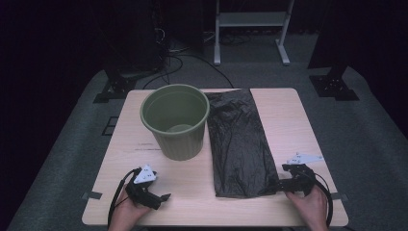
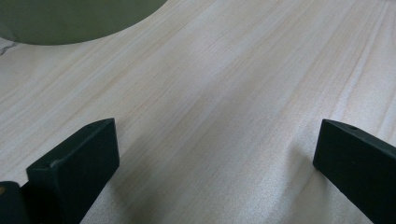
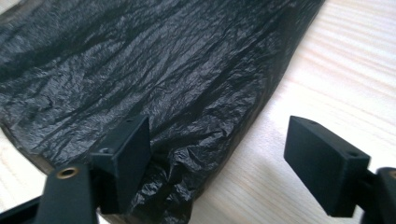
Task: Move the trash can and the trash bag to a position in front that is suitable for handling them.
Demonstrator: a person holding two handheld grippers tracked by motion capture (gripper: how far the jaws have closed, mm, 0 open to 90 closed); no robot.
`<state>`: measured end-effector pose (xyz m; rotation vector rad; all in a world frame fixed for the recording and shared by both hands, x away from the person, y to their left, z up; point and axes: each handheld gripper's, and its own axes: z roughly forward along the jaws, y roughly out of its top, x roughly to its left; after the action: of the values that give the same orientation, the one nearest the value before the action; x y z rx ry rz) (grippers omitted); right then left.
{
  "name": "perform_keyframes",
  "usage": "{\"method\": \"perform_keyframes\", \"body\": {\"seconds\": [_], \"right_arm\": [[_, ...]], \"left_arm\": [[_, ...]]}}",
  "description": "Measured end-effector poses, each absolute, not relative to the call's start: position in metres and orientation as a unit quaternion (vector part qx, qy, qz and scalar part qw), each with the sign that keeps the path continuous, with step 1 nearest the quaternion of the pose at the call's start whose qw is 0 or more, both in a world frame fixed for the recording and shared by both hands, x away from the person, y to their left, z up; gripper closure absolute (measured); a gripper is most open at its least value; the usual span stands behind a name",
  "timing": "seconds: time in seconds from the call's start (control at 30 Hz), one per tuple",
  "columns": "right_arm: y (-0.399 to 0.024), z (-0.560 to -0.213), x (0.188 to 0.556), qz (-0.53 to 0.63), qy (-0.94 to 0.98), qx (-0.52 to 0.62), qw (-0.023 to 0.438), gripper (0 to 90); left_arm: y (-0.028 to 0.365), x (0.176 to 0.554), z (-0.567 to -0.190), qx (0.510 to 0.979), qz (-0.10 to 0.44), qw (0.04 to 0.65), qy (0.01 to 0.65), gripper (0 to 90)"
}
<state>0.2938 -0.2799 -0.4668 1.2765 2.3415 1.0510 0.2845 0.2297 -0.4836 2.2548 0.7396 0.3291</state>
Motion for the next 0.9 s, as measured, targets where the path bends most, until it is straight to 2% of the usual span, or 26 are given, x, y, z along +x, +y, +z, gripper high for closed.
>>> {"method": "perform_keyframes", "body": {"seconds": [0.2, 0.3, 0.33, 0.37, 0.4, 0.53, 0.9], "right_arm": [[-0.276, -0.473, 0.295, 0.348, 0.815, 0.443, 0.134, 32.0], [-0.276, -0.473, 0.294, 0.342, 0.819, 0.441, 0.135, 49.0], [-0.276, -0.473, 0.294, 0.342, 0.819, 0.441, 0.135, 49.0], [-0.276, -0.473, 0.294, 0.342, 0.820, 0.440, 0.134, 54.4], [-0.276, -0.472, 0.292, 0.338, 0.824, 0.434, 0.135, 68.7], [-0.277, -0.472, 0.292, 0.338, 0.828, 0.428, 0.129, 86.3], [-0.303, -0.464, 0.290, 0.350, 0.808, 0.451, 0.142, 88.3]], "left_arm": [[0.230, 0.284, -0.484, 0.876, 0.128, 0.364, 0.288, 0.0], [0.230, 0.284, -0.484, 0.877, 0.128, 0.364, 0.287, 0.0], [0.230, 0.284, -0.484, 0.877, 0.128, 0.364, 0.287, 0.0], [0.230, 0.284, -0.484, 0.877, 0.128, 0.364, 0.287, 0.0], [0.230, 0.284, -0.484, 0.876, 0.128, 0.364, 0.288, 0.0], [0.230, 0.284, -0.484, 0.877, 0.128, 0.364, 0.287, 0.0], [0.230, 0.284, -0.484, 0.877, 0.128, 0.364, 0.287, 0.0]]}}
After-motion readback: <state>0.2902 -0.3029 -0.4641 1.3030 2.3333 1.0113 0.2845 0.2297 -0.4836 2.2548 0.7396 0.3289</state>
